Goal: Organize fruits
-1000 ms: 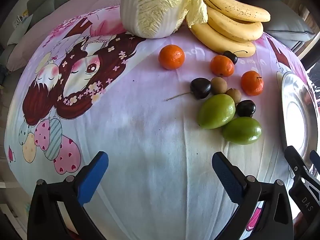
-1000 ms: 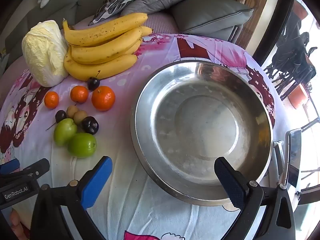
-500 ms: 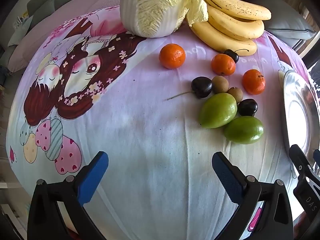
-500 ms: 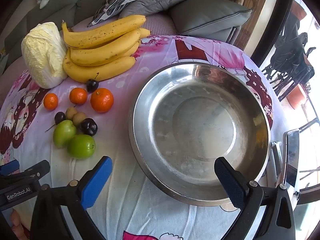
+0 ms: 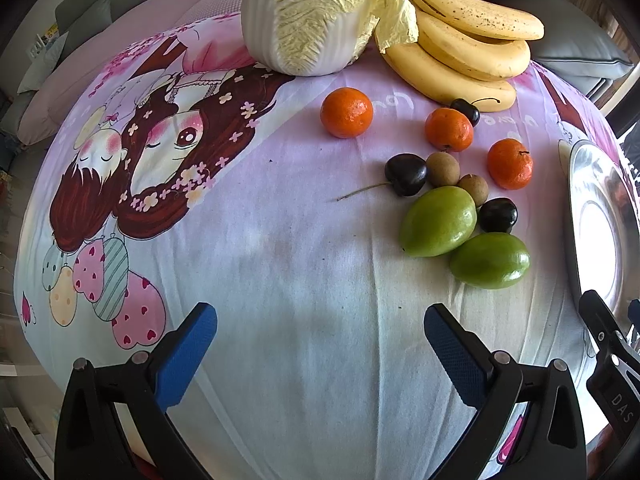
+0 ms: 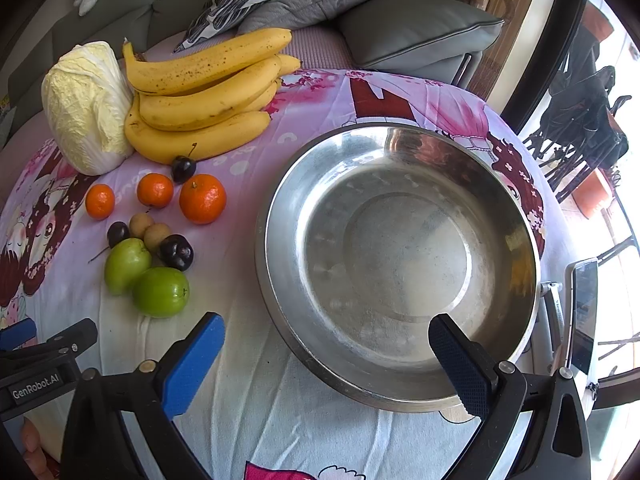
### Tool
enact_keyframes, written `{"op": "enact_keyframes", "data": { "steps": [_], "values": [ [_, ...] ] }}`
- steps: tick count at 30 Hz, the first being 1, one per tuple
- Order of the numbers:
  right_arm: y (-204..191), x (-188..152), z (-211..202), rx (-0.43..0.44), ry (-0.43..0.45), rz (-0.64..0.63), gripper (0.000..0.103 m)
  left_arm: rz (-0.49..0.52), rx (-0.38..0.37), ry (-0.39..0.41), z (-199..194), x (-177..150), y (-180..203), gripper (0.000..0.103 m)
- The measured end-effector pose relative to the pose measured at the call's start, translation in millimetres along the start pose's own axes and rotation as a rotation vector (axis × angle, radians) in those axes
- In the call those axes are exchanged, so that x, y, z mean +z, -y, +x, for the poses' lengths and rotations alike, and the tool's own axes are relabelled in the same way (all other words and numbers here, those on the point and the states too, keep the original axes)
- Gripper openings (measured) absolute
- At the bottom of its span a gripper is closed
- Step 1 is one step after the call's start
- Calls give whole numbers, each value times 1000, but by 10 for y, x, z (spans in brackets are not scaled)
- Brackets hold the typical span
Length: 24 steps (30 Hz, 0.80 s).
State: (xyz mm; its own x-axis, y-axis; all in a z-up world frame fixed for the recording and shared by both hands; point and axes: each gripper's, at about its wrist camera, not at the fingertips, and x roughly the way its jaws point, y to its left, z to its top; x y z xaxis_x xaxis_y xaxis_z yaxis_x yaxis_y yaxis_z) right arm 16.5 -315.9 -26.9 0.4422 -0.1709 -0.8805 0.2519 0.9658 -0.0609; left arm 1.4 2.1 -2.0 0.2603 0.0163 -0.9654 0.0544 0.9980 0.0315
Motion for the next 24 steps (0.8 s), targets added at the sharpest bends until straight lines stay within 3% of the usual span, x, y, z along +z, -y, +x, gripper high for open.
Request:
{"op": "enact_keyframes", "data": {
  "steps": [24],
  "values": [
    [-8, 2, 5, 0, -1, -2, 103, -79, 8, 56, -97, 57, -144, 103]
  ]
}}
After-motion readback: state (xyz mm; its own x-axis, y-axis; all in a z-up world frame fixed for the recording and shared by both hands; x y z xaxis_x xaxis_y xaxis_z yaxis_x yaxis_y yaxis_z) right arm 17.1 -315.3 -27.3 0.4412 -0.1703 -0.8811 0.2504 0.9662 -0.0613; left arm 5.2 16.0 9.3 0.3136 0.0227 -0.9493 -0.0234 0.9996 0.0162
